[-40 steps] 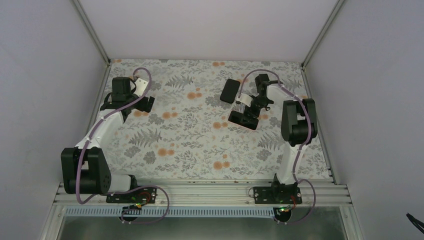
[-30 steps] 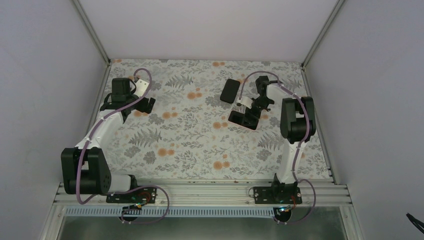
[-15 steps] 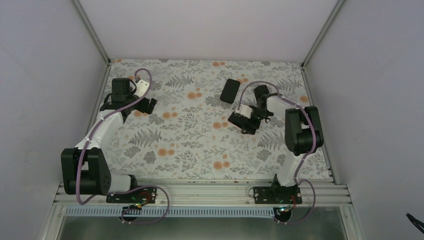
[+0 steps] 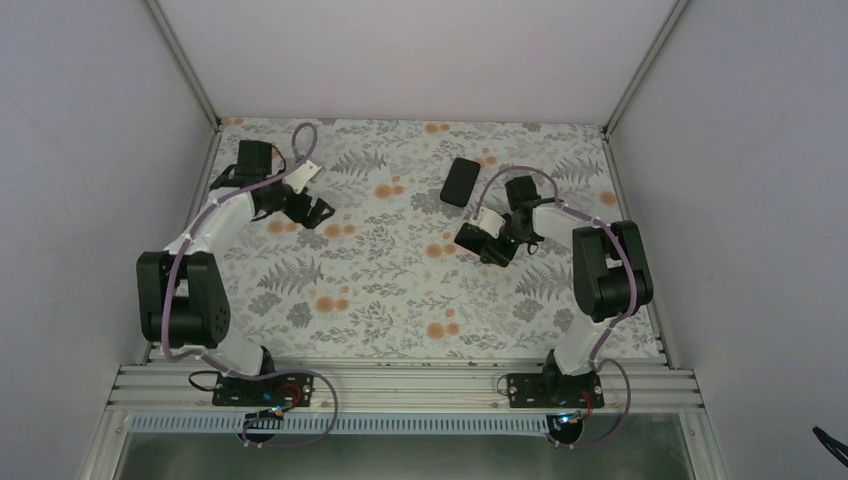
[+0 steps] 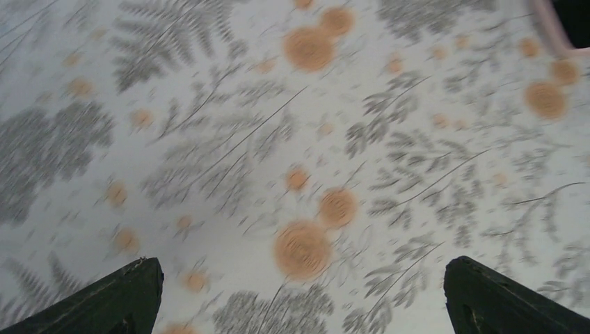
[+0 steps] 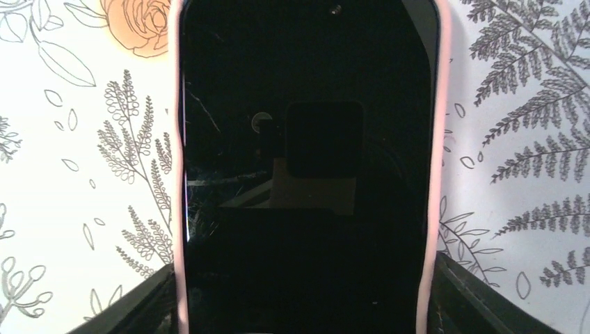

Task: Take the phone out of the phone case
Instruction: Pick up the phone at the center of the board, then remove the phone case from the phone.

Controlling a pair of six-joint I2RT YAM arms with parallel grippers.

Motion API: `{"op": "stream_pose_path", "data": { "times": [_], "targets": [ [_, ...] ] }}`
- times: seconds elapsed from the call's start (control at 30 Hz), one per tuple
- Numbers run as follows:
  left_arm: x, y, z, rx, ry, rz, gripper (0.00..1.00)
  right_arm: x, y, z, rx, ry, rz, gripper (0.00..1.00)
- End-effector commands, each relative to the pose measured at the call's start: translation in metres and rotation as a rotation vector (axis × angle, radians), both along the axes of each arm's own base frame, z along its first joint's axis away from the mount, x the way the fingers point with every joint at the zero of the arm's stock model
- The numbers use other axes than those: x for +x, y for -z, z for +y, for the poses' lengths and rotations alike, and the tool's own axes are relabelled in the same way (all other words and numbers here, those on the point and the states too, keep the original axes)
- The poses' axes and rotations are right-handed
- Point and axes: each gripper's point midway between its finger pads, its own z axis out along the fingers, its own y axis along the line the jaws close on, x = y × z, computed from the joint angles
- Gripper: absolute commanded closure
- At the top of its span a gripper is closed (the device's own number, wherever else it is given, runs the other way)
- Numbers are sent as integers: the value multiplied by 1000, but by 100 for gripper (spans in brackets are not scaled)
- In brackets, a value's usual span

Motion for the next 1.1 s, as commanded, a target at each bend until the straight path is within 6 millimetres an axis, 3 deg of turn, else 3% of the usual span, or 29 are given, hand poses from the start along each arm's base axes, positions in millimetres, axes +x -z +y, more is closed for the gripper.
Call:
{"op": "stream_pose_path", "data": {
  "times": [0.0,0.1,0.23,0.37,0.5,0.73,1.07],
  "targets": [
    [-19,-17,-50,-117,246,86,0,-8,33,-23,-130,21,10,43],
    [-31,-23,-82,-141,368,145,0,0,4,-2,-64,-4,-70,45],
    [-42,-28,-114,-202,467,232,0,5,-50,36,-6,-65,-227,46],
    [-41,-26,-129,-271,488,322,0,7,-95,74,41,-116,-345,46],
    [-37,-20,-136,-321,485,372,0,8,-125,109,64,-157,-421,46],
    [-39,-18,-148,-441,490,495,0,11,-143,152,55,-200,-550,46],
    [-36,-4,-153,-489,478,576,0,6,-161,194,95,-248,-619,44]
  ]
}}
